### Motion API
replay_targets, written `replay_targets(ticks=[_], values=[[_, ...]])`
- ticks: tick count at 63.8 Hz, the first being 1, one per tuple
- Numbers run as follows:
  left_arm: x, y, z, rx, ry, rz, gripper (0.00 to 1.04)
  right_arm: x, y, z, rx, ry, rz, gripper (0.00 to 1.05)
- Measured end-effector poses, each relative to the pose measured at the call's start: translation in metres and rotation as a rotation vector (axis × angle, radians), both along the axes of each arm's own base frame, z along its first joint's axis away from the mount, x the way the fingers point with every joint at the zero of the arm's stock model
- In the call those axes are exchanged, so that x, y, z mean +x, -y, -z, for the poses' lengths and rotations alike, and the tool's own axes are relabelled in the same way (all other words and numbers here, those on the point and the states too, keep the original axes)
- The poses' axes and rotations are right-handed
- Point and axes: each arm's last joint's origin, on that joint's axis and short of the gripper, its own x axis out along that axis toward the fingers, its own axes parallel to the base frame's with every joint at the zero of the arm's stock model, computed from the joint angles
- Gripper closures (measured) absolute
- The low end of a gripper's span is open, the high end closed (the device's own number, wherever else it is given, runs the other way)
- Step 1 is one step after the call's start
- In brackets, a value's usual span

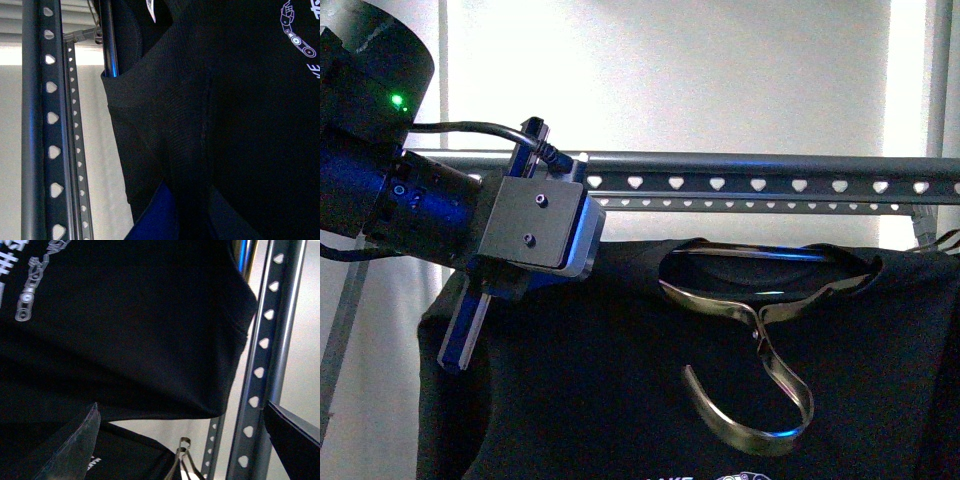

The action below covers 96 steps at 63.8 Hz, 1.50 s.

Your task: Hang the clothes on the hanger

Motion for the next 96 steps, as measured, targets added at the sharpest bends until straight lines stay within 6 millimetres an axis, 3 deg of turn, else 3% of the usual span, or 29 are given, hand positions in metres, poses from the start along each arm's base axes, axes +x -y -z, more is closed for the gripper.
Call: replay_targets(ticks=[21, 44, 67, 77, 86, 96], values=[[0.000, 0.000, 0.000, 0.000, 0.000, 0.000, 1.00, 0.037, -0.046, -0.009, 0.082, 0.075, -0.015, 0.07], [0.000, 0.000, 0.000, 0.000, 0.000, 0.000, 1.00, 0.065, -0.067, -0.017, 0.156, 0.059, 0.028, 0.07], [0.000, 0.000, 0.000, 0.000, -0.001, -0.004, 1.00, 0.089, -0.076, -0.012, 0.221, 0.003, 0.088, 0.65], [-0.001, 0.000, -0.002, -0.006, 0.007, 0.003, 0.77, 0.091, -0.075, -0.012, 0.258, -0.001, 0.096, 0.87], [-0.002, 0.000, -0.004, -0.010, 0.009, 0.007, 0.57, 0.092, -0.070, -0.013, 0.316, -0.031, 0.113, 1.01], [-0.002, 0.000, -0.004, -0.010, 0.010, 0.007, 0.32, 0.090, -0.060, -0.010, 0.341, -0.085, 0.137, 1.01]])
